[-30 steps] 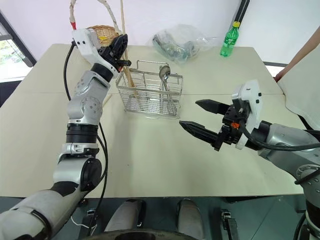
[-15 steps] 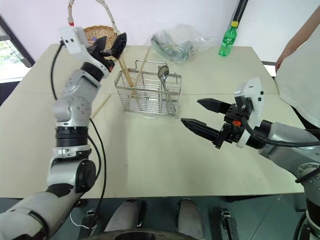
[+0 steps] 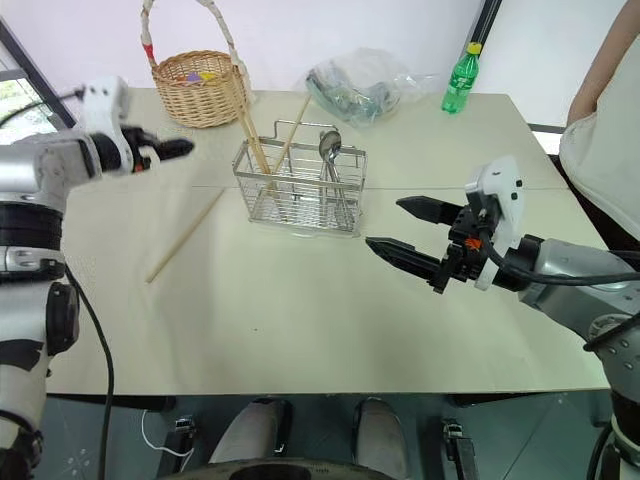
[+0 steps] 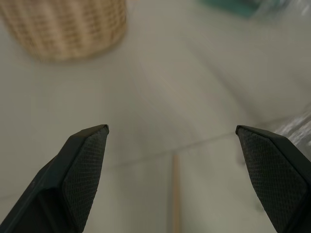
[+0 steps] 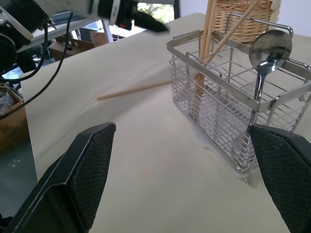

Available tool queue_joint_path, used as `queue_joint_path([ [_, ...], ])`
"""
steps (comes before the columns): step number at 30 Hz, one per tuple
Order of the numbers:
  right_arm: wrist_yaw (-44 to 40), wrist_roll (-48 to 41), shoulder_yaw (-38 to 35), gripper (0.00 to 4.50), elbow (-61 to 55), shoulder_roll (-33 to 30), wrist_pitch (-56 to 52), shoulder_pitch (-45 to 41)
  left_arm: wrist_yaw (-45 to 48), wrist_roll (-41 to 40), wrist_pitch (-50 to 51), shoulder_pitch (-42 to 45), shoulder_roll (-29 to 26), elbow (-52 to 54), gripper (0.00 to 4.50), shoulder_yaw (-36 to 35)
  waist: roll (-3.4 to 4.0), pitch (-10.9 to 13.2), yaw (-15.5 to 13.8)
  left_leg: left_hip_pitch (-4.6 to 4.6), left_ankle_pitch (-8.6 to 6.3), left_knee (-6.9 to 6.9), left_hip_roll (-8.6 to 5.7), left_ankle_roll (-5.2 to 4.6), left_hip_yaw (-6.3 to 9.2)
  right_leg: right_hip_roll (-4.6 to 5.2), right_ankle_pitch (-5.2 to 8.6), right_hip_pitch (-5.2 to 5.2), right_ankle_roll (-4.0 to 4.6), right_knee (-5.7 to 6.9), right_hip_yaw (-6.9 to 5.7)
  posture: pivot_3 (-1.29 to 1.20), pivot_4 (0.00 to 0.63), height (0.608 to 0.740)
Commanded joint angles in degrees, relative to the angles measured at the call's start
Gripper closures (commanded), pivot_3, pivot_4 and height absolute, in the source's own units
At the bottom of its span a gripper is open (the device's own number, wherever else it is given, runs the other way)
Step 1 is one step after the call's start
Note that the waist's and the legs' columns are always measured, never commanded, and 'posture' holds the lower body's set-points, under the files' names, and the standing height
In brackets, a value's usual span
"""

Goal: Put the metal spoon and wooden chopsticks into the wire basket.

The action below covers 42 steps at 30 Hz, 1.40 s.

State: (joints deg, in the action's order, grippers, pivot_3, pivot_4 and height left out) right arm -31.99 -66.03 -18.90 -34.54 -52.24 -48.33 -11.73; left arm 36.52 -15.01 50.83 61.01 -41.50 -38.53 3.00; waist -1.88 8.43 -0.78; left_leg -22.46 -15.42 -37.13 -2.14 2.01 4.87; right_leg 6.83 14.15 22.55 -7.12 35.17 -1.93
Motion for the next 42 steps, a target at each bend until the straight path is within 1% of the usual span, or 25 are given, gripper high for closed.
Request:
queue_joint_path([
  [1,-0.9,0.5,-0.1,0.0,-0.5,0.4,1.2,-0.9,2.6,2.8,1.0,4.1,0.5,-4.3,0.08,1.8,-0.02,0.0,0.0,-0.04,0.0,0.02,0.01,0.0,0.01,0.01,0.0,0.04,0.0,-0.01,0.0,0.0,0.15,0.666],
  [7,-3.5,1.0,-0.3,0.0,-1.9,-0.8,0.9,0.5,8.4,8.4,-2.9,2.8,3.6,-11.6,0.08,7.6,-0.02,0.0,0.0,-0.05,-0.02,0.03,0.02,-0.03,-0.01,0.07,0.0,0.08,0.0,-0.01,0.04,0.0,0.15,0.666],
  [13,-3.3,0.3,-1.5,0.0,-2.8,-1.0,0.5,0.8,11.1,13.8,-8.9,2.4,5.8,-18.4,0.08,10.9,-0.02,0.0,0.1,-0.05,-0.02,0.02,0.11,-0.03,0.0,0.1,-0.01,0.11,0.0,0.0,0.05,0.0,0.15,0.666],
  [20,-1.7,-0.4,-1.9,0.0,-4.0,-0.4,0.7,1.7,10.8,16.9,-13.5,3.4,7.6,-24.5,0.08,10.2,0.05,-0.1,-0.1,0.01,-0.02,0.01,0.1,-0.04,-0.01,0.21,-0.01,0.04,-0.02,0.02,0.04,0.0,0.15,0.666],
  [22,-1.2,-0.8,-2.1,0.0,-4.1,-0.2,0.8,1.9,11.3,16.8,-13.6,3.9,8.1,-25.2,0.61,9.4,0.06,-0.1,0.0,0.05,-0.02,0.0,0.1,-0.04,-0.02,0.23,-0.01,0.02,-0.02,0.01,0.04,0.0,0.15,0.666],
  [23,-1.0,-1.0,-2.2,0.0,-4.1,-0.2,0.9,2.0,11.2,16.8,-13.8,4.0,8.3,-25.4,0.96,9.1,0.06,-0.1,0.0,0.06,-0.02,0.0,0.1,-0.04,-0.02,0.23,-0.01,0.01,-0.02,0.01,0.04,0.0,0.15,0.666],
  [29,-0.8,-1.0,-2.0,0.0,-3.7,-0.2,1.1,1.7,9.6,17.3,-14.3,5.2,8.6,-26.3,4.07,7.1,0.06,-0.1,-0.1,0.02,-0.06,0.0,0.04,-0.09,-0.04,0.26,-0.01,0.02,-0.03,0.01,0.03,0.0,0.15,0.666],
  [30,-0.8,-1.0,-1.9,0.0,-3.6,-0.1,1.2,1.7,9.2,17.4,-14.3,5.3,8.5,-26.4,4.47,6.7,0.05,-0.1,-0.1,0.02,-0.06,0.0,0.03,-0.11,-0.04,0.27,-0.01,0.02,-0.03,0.01,0.03,0.0,0.15,0.666],
  [33,-0.9,-0.6,-1.6,0.0,-3.3,0.0,1.3,1.5,7.9,17.7,-13.7,5.8,8.4,-26.7,4.47,5.8,0.04,0.0,0.0,0.01,-0.07,0.0,0.02,-0.11,-0.04,0.27,-0.01,0.02,-0.04,0.01,0.03,0.0,0.15,0.666],
  [37,-1.2,-0.1,-0.9,0.0,-3.0,0.4,1.6,1.2,3.0,16.0,-14.4,6.4,7.6,-25.7,4.47,1.8,0.0,0.0,0.0,0.01,-0.07,0.0,0.04,-0.11,-0.03,0.24,-0.01,0.05,-0.04,0.03,0.02,0.0,0.15,0.666],
  [39,-1.5,0.0,-0.8,0.0,-2.9,0.3,1.6,1.2,-1.0,14.4,-16.5,6.5,7.4,-24.6,4.47,-1.7,0.0,0.0,0.1,0.01,-0.07,0.0,0.06,-0.11,-0.02,0.23,-0.01,0.06,-0.05,0.03,0.02,0.0,0.15,0.666],
  [42,-1.8,-0.2,-1.0,0.0,-2.8,-0.1,1.4,1.0,-9.7,10.2,-22.4,7.3,7.1,-22.4,4.47,-9.7,-0.03,0.0,0.0,-0.01,-0.07,0.01,0.07,-0.11,-0.01,0.23,-0.02,0.1,-0.05,0.03,0.02,0.0,0.15,0.666],
])
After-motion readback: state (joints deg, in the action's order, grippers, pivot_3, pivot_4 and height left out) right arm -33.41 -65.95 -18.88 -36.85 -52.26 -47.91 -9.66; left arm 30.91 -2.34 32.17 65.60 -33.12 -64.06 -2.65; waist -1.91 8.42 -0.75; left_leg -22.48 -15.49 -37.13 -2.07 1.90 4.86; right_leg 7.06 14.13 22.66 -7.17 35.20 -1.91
